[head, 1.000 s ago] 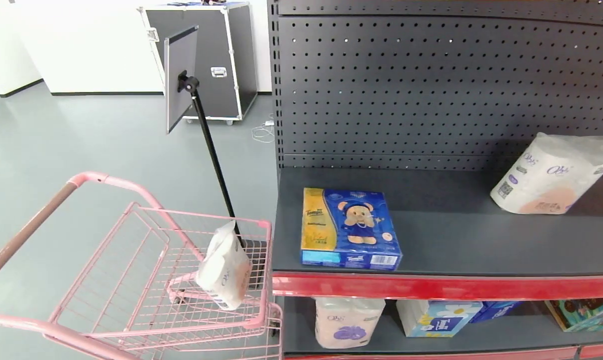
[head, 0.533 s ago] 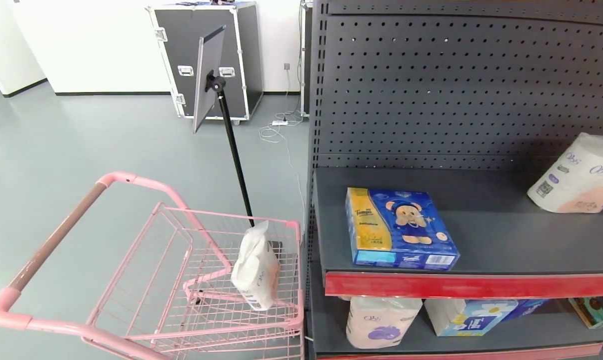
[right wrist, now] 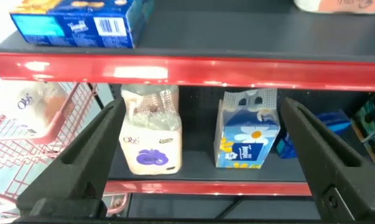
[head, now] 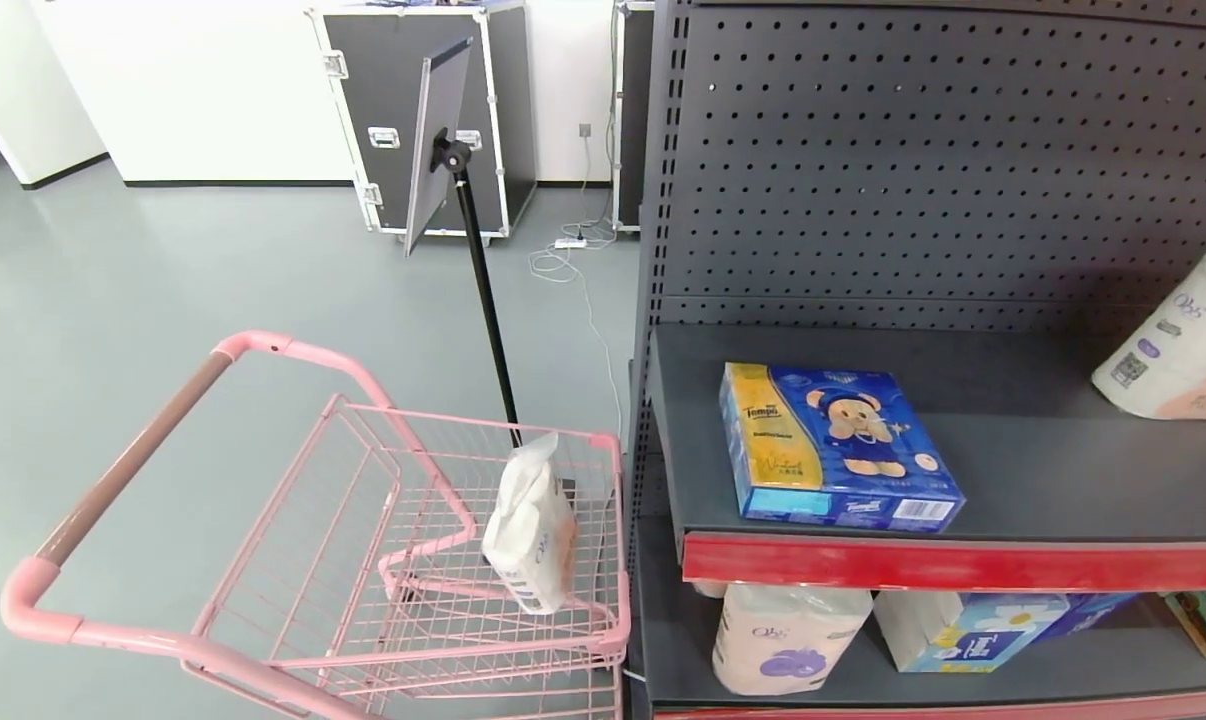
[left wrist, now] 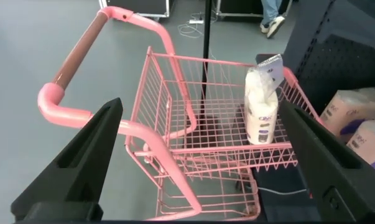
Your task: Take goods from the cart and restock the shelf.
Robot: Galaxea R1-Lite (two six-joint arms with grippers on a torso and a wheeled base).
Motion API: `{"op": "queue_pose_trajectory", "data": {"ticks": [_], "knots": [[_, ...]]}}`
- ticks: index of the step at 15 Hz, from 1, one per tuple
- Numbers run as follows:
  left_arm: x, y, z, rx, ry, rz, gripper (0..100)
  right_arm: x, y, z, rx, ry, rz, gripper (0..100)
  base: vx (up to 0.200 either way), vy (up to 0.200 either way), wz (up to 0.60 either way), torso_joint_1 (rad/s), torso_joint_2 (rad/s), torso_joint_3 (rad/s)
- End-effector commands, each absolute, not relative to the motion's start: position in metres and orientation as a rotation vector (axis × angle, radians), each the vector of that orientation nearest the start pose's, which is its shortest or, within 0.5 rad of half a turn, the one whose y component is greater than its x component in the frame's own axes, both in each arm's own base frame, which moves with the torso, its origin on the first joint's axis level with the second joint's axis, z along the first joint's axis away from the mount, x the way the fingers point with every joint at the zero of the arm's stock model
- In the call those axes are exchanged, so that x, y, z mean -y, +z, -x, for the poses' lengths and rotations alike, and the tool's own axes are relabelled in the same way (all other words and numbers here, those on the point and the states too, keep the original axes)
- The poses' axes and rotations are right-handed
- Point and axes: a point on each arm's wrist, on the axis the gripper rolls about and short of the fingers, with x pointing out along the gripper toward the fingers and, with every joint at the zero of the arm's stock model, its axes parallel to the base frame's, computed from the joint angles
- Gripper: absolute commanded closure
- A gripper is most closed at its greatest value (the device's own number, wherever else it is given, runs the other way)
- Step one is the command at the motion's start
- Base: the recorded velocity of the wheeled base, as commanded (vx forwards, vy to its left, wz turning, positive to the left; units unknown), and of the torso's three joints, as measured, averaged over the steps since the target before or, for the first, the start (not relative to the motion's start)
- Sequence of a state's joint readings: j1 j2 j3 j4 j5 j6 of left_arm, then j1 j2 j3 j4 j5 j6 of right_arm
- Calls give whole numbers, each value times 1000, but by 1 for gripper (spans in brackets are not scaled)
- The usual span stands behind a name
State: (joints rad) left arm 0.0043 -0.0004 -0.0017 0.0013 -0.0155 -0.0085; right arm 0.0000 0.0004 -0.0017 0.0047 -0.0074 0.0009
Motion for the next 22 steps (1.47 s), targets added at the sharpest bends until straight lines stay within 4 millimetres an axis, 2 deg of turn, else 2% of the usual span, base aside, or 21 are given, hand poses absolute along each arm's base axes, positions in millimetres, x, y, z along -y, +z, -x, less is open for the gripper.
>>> {"op": "queue_pose_trajectory", "data": {"ticks": [1, 12, 22], "knots": [[0, 76, 23, 0, -11, 8, 0, 0, 75, 23, -5, -8, -2, 0, 0, 0, 0, -139, 354, 198], [0, 76, 23, 0, -12, 6, 0, 0, 75, 23, -3, -8, -2, 0, 0, 0, 0, -147, 374, 228], [1, 76, 23, 0, -21, 5, 0, 0, 75, 23, -5, -8, -3, 0, 0, 0, 0, -163, 524, 359]]}}
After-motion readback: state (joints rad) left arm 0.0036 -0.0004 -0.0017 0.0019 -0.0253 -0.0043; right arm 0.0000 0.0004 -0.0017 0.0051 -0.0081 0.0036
